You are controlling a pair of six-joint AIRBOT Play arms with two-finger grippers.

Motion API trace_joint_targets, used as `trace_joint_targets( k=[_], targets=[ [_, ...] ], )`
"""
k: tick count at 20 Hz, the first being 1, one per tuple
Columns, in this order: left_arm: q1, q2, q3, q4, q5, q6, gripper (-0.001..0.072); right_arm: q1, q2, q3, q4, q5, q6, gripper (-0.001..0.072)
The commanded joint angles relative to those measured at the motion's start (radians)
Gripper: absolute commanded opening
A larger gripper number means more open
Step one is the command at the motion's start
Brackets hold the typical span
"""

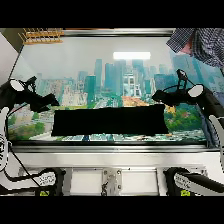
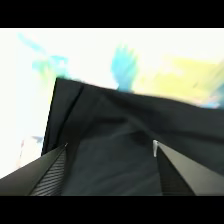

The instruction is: Fold the clothes and pants, and hang the long-sleeved shirts on hangers.

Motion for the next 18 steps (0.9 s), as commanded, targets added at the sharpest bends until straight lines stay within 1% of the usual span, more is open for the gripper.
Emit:
trace_joint_targets(
  k=[1, 2, 3, 4, 5, 7, 9, 10, 11, 13, 16, 18],
  targets=[
    [0.000, 0.056, 0.003, -0.026, 0.013, 0.008, 0.0565, -0.063, 0.023, 0.013, 0.008, 0.092, -0.130, 0.0640],
    [0.000, 0.095, -0.039, -0.026, 0.031, 0.009, 0.0440, -0.100, 0.029, 0.002, -0.005, 0.159, -0.179, 0.0640],
    [0.000, 0.131, -0.084, -0.026, 0.051, 0.011, 0.0206, -0.140, 0.034, -0.015, -0.014, 0.209, -0.219, 0.0640],
    [-0.005, 0.168, -0.133, -0.028, 0.071, 0.013, 0.0016, -0.192, 0.036, -0.042, -0.014, 0.245, -0.240, 0.0641],
    [-0.016, 0.206, -0.182, -0.028, 0.083, 0.013, 0.0006, -0.244, 0.035, -0.070, -0.014, 0.263, -0.256, 0.0648],
    [-0.057, 0.271, -0.265, -0.029, 0.087, 0.013, 0.0006, -0.351, 0.033, -0.141, -0.013, 0.254, -0.274, 0.0652],
    [-0.126, 0.323, -0.333, -0.029, 0.101, 0.013, 0.0006, -0.431, 0.015, -0.193, -0.008, 0.243, -0.285, 0.0652],
    [-0.171, 0.340, -0.356, -0.029, 0.109, 0.012, 0.0006, -0.455, -0.001, -0.210, 0.006, 0.244, -0.310, 0.0652],
    [-0.215, 0.352, -0.373, -0.028, 0.117, -0.003, 0.0006, -0.466, -0.020, -0.219, 0.025, 0.243, -0.337, 0.0652],
    [-0.309, 0.359, -0.393, -0.028, 0.146, -0.062, 0.0006, -0.460, -0.072, -0.222, 0.080, 0.239, -0.369, 0.0652],
    [-0.429, 0.318, -0.360, -0.028, 0.160, -0.067, 0.0006, -0.421, -0.161, -0.222, 0.241, 0.238, -0.436, 0.0650],
    [-0.491, 0.269, -0.315, -0.028, 0.158, -0.075, 0.0006, -0.370, -0.200, -0.222, 0.319, 0.239, -0.459, 0.0650]
  ],
)
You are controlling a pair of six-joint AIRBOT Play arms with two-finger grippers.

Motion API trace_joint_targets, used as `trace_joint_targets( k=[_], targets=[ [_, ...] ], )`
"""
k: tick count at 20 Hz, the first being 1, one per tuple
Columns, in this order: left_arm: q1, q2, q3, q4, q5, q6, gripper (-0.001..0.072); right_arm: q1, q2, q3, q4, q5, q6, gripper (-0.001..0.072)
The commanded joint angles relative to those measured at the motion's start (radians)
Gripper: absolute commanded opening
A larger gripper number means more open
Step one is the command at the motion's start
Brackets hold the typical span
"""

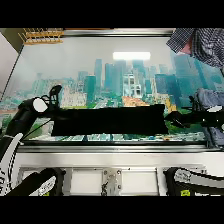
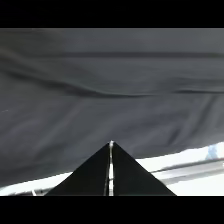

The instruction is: Fold the clothes and pants, and hang the long-sleeved shirts on hangers.

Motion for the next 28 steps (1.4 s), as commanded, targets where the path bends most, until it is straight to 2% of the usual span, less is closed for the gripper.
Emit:
trace_joint_targets(
  k=[1, 4, 5, 7, 8, 9, 11, 12, 14, 16, 19, 23, 28],
  targets=[
    [-0.122, -0.068, 0.058, 0.001, 0.012, -0.021, 0.0006, 0.074, -0.074, -0.006, 0.145, -0.005, -0.059, 0.0650],
    [-0.185, -0.151, 0.121, 0.000, 0.014, -0.028, 0.0006, 0.177, -0.086, -0.006, 0.158, -0.020, -0.057, 0.0648],
    [-0.201, -0.179, 0.140, 0.000, 0.013, -0.028, 0.0006, 0.206, -0.086, -0.006, 0.158, -0.033, -0.051, 0.0604],
    [-0.229, -0.224, 0.166, 0.000, 0.014, -0.029, 0.0006, 0.238, -0.085, -0.006, 0.158, -0.048, -0.051, 0.0194],
    [-0.242, -0.240, 0.172, 0.000, 0.024, -0.029, 0.0006, 0.243, -0.082, -0.006, 0.158, -0.051, -0.051, 0.0048],
    [-0.254, -0.253, 0.171, 0.000, 0.037, -0.029, 0.0006, 0.243, -0.075, -0.006, 0.157, -0.050, -0.048, 0.0011],
    [-0.272, -0.278, 0.171, 0.000, 0.050, -0.044, 0.0006, 0.232, -0.034, 0.002, 0.108, -0.035, -0.001, 0.0010],
    [-0.283, -0.290, 0.171, 0.000, 0.060, -0.058, 0.0006, 0.225, 0.000, 0.019, 0.031, -0.012, 0.052, 0.0010],
    [-0.311, -0.320, 0.172, -0.008, 0.098, -0.067, 0.0006, 0.220, 0.079, 0.087, -0.151, 0.076, 0.142, 0.0009],
    [-0.346, -0.351, 0.174, -0.085, 0.156, -0.065, 0.0006, 0.222, 0.147, 0.178, -0.256, 0.195, 0.193, 0.0009],
    [-0.401, -0.395, 0.176, -0.204, 0.252, -0.060, 0.0006, 0.230, 0.224, 0.329, -0.271, 0.366, 0.264, 0.0009],
    [-0.473, -0.429, 0.176, -0.283, 0.344, -0.061, 0.0006, 0.313, 0.253, 0.499, -0.270, 0.515, 0.365, 0.0009],
    [-0.534, -0.528, 0.304, -0.306, 0.319, -0.045, 0.0006, 0.489, 0.252, 0.656, -0.270, 0.555, 0.452, 0.0009]
  ],
)
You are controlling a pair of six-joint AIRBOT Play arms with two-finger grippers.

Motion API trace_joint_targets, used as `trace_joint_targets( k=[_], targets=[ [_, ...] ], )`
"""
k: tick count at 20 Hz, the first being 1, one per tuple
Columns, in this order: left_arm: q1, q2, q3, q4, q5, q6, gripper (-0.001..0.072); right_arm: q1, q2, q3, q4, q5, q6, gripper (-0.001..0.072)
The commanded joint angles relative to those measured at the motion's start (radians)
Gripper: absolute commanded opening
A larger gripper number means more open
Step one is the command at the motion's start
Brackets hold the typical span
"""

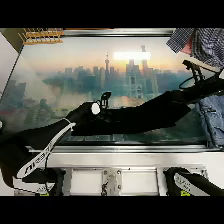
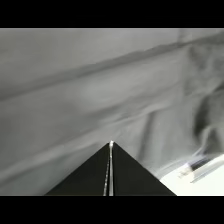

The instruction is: Fold the clothes and pants, and hang the long-sleeved shirts on hangers.

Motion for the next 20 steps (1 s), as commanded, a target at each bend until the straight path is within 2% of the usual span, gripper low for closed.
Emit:
trace_joint_targets(
  k=[1, 7, 10, 16, 20],
  targets=[
    [-0.048, -0.082, 0.110, -0.026, -0.014, 0.014, 0.0005, 0.118, 0.005, 0.112, -0.007, 0.046, 0.082, 0.0009],
    [-0.120, -0.230, 0.298, -0.025, -0.086, 0.013, 0.0006, 0.206, -0.007, 0.162, -0.006, 0.046, 0.113, 0.0009],
    [-0.119, -0.249, 0.311, -0.024, -0.095, 0.013, 0.0006, 0.218, -0.007, 0.163, 0.001, 0.046, 0.115, 0.0009],
    [0.005, -0.163, 0.312, -0.021, -0.123, 0.015, 0.0006, 0.274, -0.028, 0.180, 0.001, 0.035, 0.123, 0.0009],
    [0.143, -0.062, 0.312, 0.004, -0.174, 0.057, 0.0006, 0.367, -0.069, 0.191, 0.005, 0.012, 0.137, 0.0009]
  ],
)
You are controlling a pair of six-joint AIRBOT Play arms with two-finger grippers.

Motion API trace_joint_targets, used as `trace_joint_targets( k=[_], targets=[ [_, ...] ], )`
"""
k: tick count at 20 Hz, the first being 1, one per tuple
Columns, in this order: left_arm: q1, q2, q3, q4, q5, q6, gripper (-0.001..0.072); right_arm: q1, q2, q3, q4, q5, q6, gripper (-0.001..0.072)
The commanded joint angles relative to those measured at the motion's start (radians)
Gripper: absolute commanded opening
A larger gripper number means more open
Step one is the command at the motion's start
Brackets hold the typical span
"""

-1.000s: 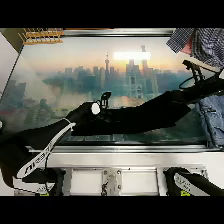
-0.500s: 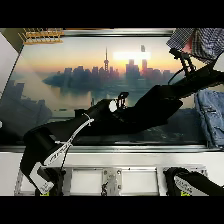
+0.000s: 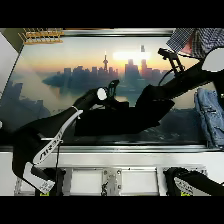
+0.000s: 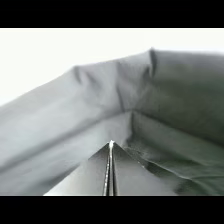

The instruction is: Fold the clothes and pants, and hang the long-sleeved shirts on hangers.

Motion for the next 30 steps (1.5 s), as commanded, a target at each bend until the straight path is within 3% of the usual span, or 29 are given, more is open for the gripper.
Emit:
trace_joint_targets(
  k=[1, 8, 14, 15, 17, 18, 22, 24, 27, 30],
  targets=[
    [0.122, 0.090, 0.001, 0.060, -0.049, 0.024, 0.0006, 0.090, -0.037, 0.008, 0.021, -0.043, 0.013, 0.0009],
    [0.402, 0.274, 0.001, 0.184, -0.145, 0.028, 0.0006, 0.321, -0.195, 0.008, 0.128, -0.251, 0.013, 0.0009],
    [0.623, 0.400, 0.001, 0.182, -0.232, 0.070, 0.0006, 0.541, -0.431, 0.009, 0.159, -0.642, 0.003, 0.0011],
    [0.647, 0.415, 0.001, 0.182, -0.238, 0.070, 0.0006, 0.583, -0.478, 0.013, 0.170, -0.743, -0.018, 0.0062],
    [0.686, 0.439, 0.001, 0.182, -0.249, 0.071, 0.0006, 0.651, -0.568, 0.054, 0.244, -0.887, -0.044, 0.0619],
    [0.702, 0.448, 0.001, 0.182, -0.256, 0.071, 0.0006, 0.671, -0.597, 0.086, 0.277, -0.903, -0.087, 0.0720],
    [0.734, 0.474, 0.001, 0.183, -0.278, 0.097, 0.0006, 0.645, -0.561, 0.112, 0.222, -0.848, -0.091, 0.0711],
    [0.733, 0.488, -0.014, 0.182, -0.278, 0.097, 0.0006, 0.610, -0.484, 0.053, 0.061, -0.849, 0.017, 0.0710],
    [0.733, 0.544, -0.143, 0.181, -0.236, 0.098, 0.0006, 0.538, -0.322, -0.128, -0.192, -0.818, 0.149, 0.0711],
    [0.710, 0.618, -0.325, 0.179, -0.213, 0.123, 0.0006, 0.406, -0.158, -0.364, -0.251, -0.748, 0.151, 0.0711]
  ],
)
